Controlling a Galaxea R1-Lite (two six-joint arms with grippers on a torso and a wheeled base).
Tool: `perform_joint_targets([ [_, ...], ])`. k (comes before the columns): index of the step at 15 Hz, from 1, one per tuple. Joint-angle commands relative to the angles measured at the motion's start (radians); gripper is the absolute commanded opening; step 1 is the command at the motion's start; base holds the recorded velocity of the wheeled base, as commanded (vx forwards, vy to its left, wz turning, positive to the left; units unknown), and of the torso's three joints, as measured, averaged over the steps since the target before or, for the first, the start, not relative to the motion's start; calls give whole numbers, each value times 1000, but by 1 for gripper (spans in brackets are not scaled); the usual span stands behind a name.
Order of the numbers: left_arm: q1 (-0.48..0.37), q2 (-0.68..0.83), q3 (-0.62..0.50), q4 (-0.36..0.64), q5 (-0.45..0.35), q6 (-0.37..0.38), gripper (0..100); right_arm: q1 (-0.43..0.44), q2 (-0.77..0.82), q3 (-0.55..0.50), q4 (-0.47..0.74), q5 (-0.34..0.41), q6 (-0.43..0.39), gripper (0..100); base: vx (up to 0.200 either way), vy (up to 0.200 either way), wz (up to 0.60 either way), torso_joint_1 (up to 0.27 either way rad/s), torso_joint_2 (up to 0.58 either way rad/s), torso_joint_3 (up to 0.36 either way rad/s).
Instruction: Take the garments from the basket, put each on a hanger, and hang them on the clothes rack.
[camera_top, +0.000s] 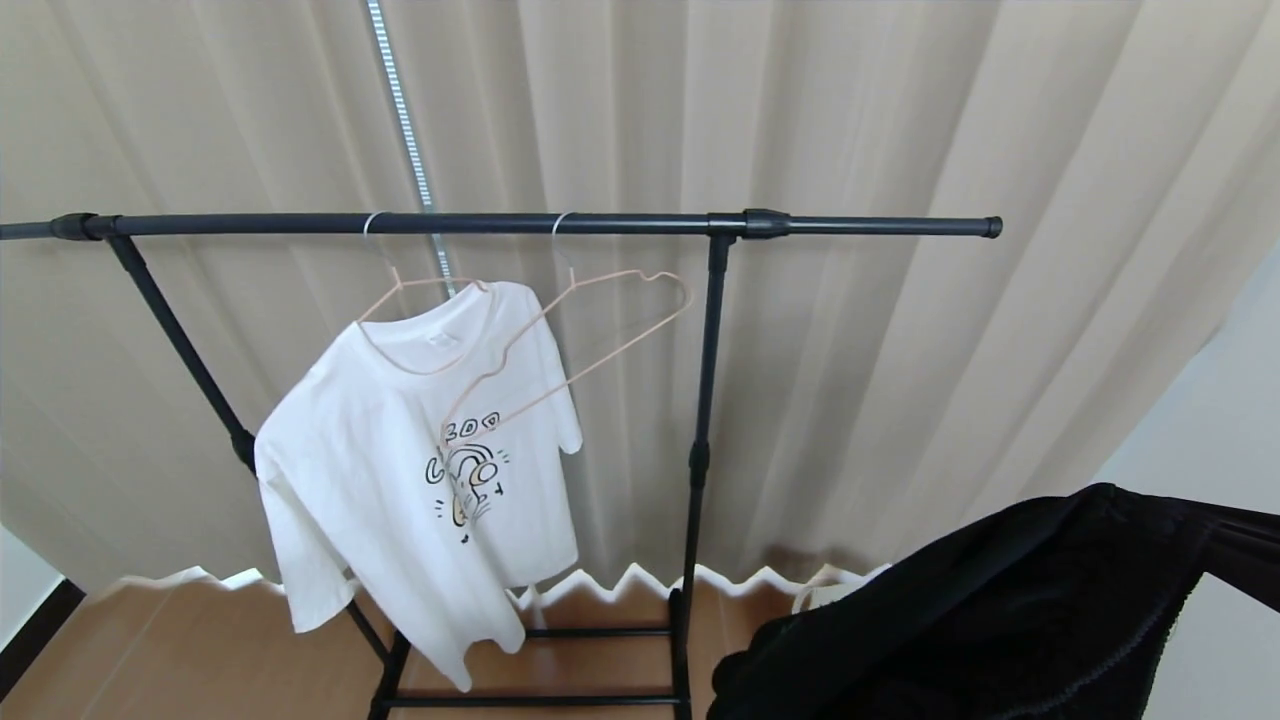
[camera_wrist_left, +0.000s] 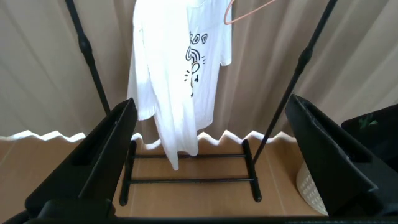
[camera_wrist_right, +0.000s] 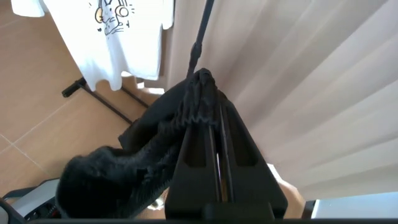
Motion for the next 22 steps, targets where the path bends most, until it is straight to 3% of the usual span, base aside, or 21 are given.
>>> perform_joint_targets([
  [1,0,1,0,0,0,-1,100,0,3,0,0,1,0,0,0,200,0,2,-2,-2],
  [9,0,1,-1,0,0,-1,100,0,0,0,0,1,0,0,0,200,0,2,3,-1],
  [14,0,1,3,-1,5,4,100,3,-9,12,0,1,-1,0,0,0,0,0,0,0],
  [17,-3,3,0,3,-12,97,100,45,-31,30,1,-4,-75,0,0,0,0,0,0,0],
  [18,-8,49,-21,6,-66,163,100,74,-23,29,12,-5,-92,0,0,0,0,0,0,0],
  [19,-5,121,-46,6,-98,177,100,101,-11,26,13,-7,-92,0,0,0,0,0,0,0],
  [20,-9,346,-150,3,-128,154,100,157,58,-7,3,-62,-80,0,0,0,0,0,0,0],
  [21,-17,415,-185,2,-130,128,100,169,83,-23,1,-79,-64,0,0,0,0,0,0,0],
  [22,-80,575,-268,2,-130,40,100,198,149,-72,0,-100,6,0,0,0,0,0,0,0],
])
